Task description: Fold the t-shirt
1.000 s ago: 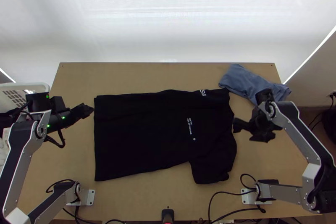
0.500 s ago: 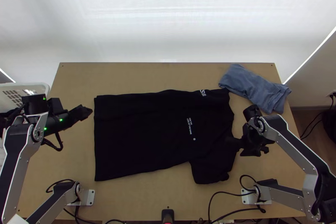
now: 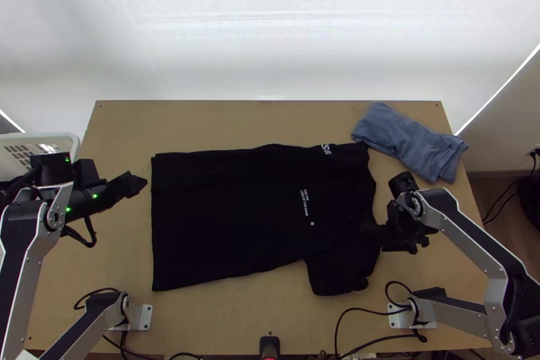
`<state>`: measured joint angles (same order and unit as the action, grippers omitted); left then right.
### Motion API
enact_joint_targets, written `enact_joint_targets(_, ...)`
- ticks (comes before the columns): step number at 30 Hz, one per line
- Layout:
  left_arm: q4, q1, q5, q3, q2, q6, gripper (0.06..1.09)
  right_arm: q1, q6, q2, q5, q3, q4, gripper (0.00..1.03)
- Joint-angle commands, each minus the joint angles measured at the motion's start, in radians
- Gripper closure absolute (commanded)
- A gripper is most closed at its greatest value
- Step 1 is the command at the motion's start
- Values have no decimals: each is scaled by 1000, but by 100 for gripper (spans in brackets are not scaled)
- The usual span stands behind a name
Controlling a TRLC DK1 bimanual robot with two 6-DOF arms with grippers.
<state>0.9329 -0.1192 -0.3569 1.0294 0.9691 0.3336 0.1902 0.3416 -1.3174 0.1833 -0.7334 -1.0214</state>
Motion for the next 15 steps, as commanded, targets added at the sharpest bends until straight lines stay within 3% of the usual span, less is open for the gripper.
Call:
enact_joint_targets(1,86,27,-5,23,-6,-111,35,17,-9,-17,1,28,14,83)
enact_joint_targets(2,119,47,-2,20,-4,-146,35,18,-10,-14,1,29,23,91)
enact_joint_targets(5,254,81,6,4,11,-275,35,20,-16,-6,-1,31,29,94)
enact_joint_targets(8,376,128,78,-22,49,-358,35,29,-16,12,-1,26,35,100)
enact_joint_targets(15,468,325,239,-144,62,-398,35,60,-7,20,1,25,50,100)
